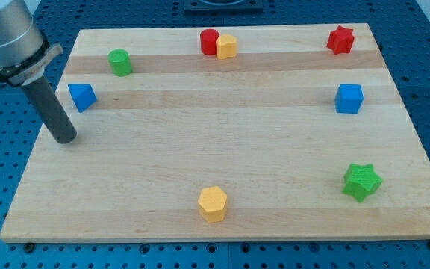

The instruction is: Separate the triangle and green circle

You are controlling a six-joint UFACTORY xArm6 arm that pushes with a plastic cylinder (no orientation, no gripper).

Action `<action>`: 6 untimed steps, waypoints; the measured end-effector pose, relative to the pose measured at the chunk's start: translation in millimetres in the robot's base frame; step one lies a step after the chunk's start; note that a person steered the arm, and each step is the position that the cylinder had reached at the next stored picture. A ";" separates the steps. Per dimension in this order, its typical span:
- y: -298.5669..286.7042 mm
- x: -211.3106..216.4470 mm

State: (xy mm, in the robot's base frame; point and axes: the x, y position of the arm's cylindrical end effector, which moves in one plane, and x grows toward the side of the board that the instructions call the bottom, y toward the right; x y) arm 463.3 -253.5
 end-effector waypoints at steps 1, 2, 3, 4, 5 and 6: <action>-3.0 1.8; -13.3 -20.5; -2.7 -28.6; 18.0 -49.7; 47.9 -86.8; 78.6 -139.3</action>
State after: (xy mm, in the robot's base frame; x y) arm 324.0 -174.9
